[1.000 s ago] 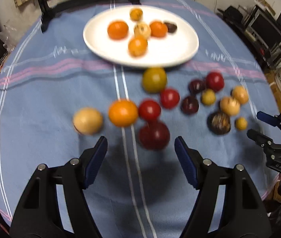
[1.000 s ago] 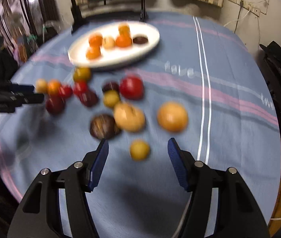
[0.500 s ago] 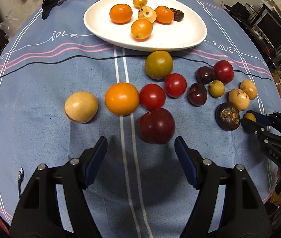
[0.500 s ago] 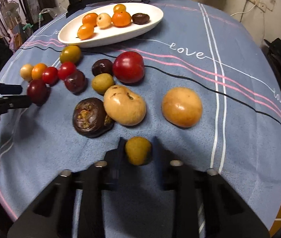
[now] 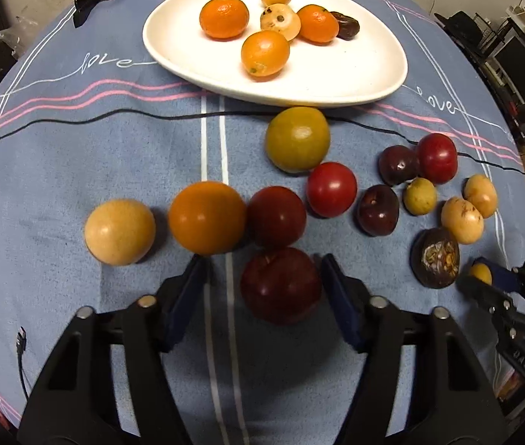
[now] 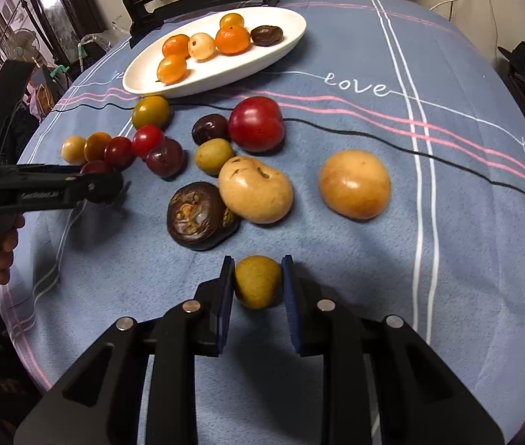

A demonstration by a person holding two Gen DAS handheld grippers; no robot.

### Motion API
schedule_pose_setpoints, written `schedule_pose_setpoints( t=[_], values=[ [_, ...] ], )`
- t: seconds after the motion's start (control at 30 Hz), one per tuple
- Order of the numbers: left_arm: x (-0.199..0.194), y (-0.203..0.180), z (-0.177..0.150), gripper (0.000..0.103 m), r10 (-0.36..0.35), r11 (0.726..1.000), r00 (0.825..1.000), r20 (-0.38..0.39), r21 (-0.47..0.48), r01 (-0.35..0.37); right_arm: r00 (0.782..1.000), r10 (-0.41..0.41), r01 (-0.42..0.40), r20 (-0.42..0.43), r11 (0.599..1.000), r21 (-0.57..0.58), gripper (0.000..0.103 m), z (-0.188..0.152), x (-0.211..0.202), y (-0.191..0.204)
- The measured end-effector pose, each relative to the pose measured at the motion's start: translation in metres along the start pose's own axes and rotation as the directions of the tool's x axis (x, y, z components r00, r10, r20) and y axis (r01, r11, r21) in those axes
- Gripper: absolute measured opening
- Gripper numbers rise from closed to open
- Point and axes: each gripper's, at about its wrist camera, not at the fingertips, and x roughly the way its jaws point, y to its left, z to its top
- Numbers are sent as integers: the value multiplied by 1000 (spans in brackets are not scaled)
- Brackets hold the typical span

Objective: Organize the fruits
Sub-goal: 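Grasp a red plum with the left gripper while the right gripper grasps a small yellow fruit, then carry both fruits onto the white plate and open both grippers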

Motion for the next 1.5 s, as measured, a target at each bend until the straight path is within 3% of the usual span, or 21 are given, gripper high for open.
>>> schedule_pose_setpoints(
  t=[0.03, 0.07, 0.1, 0.2, 0.37, 0.53, 0.93, 1.17, 1.37, 1.5],
  values=[
    [0, -1, 1, 55, -1, 1000, 1000, -1, 9, 1, 1000, -1, 1, 0, 1000, 1, 25, -1, 0, 1],
    [-1, -3, 1, 42, -14, 1000, 1000, -2, 19, 14, 1000, 3, -3, -2, 1000, 4, 25, -1, 0, 1],
    [-3, -6, 1, 41, -32, 999, 999, -9, 28, 32, 1000, 4, -4, -2, 1000, 6, 25, -2, 1, 1],
    [-4, -10, -3, 40, -10, 999, 1000, -5, 51, 10, 1000, 4, -4, -2, 1000, 11, 25, -3, -1, 1],
    [-12, 1, -10, 40, -72, 997, 997, -16, -5, 72, 1000, 15, -15, 9, 1000, 24, 26, -6, -6, 3],
    [-23, 7, -19, 40, -66, 998, 998, 0, 2, 66, 999, 45, -46, 22, 999, 18, 26, -6, -12, 11],
    [-43, -1, -32, 40, -73, 996, 997, 28, 49, 72, 992, 124, -121, 29, 991, -64, 26, -2, -20, 58],
    [-84, 6, -9, 40, -79, 996, 988, 133, 43, 74, 980, 135, -117, 146, 985, -130, 26, 32, -65, 71],
    [-125, 5, 29, 40, -69, 997, 966, 248, 55, 57, 945, 139, -87, 296, 979, -182, 26, 85, -110, 81],
    [-148, 2, 50, 40, -61, 997, 949, 309, 63, 44, 929, 143, -77, 342, 977, -200, 26, 110, -125, 84]
  ],
)
